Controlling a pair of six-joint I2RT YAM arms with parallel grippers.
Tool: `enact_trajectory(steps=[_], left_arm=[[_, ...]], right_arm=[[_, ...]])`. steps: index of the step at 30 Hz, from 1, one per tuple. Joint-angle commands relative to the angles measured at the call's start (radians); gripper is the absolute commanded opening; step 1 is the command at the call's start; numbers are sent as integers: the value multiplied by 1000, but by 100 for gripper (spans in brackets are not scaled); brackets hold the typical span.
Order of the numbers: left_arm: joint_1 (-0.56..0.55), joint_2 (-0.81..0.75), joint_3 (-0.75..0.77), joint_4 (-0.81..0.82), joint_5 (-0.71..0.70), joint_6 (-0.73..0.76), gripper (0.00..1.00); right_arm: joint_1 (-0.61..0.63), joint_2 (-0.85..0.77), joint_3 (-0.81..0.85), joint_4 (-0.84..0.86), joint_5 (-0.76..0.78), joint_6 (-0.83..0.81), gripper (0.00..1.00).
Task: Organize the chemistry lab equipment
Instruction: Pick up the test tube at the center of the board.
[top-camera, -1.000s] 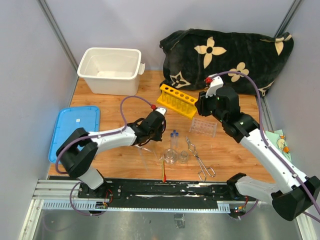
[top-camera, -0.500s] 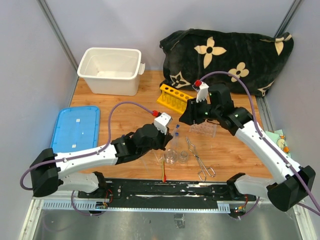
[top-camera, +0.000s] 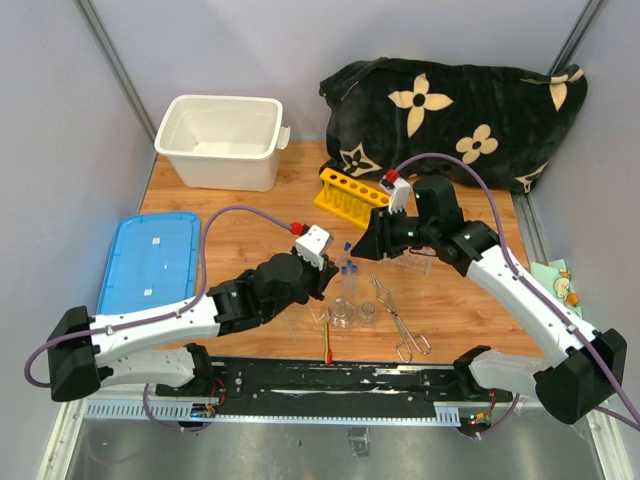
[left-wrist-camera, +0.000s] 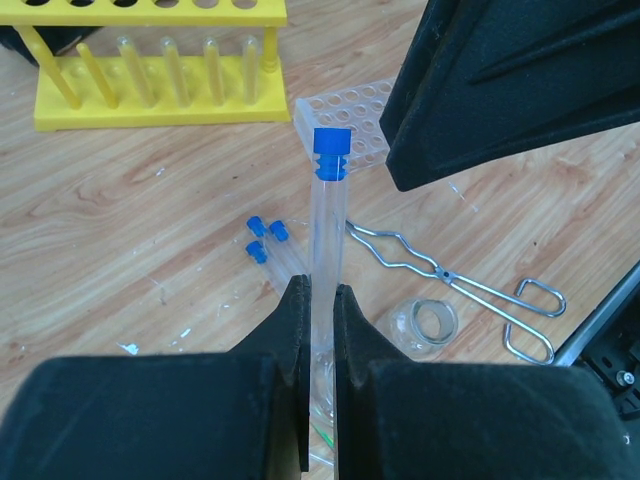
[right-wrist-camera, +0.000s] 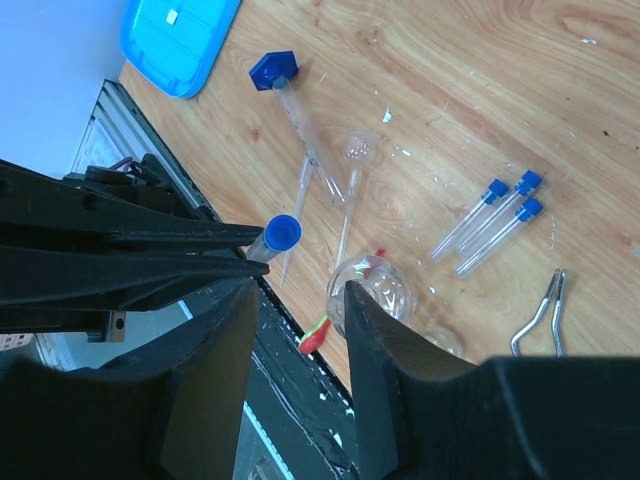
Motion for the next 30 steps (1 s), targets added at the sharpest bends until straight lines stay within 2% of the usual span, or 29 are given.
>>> enact_trajectory(steps=[1,30], left_arm=[[-14,7,13,36,-26,13,0],[-43,-18,36,34,-54,20,0]], right_arm=[[-3,-28,-12,55,-46,28,41],[-4,32,-43,164,-76,54,33]])
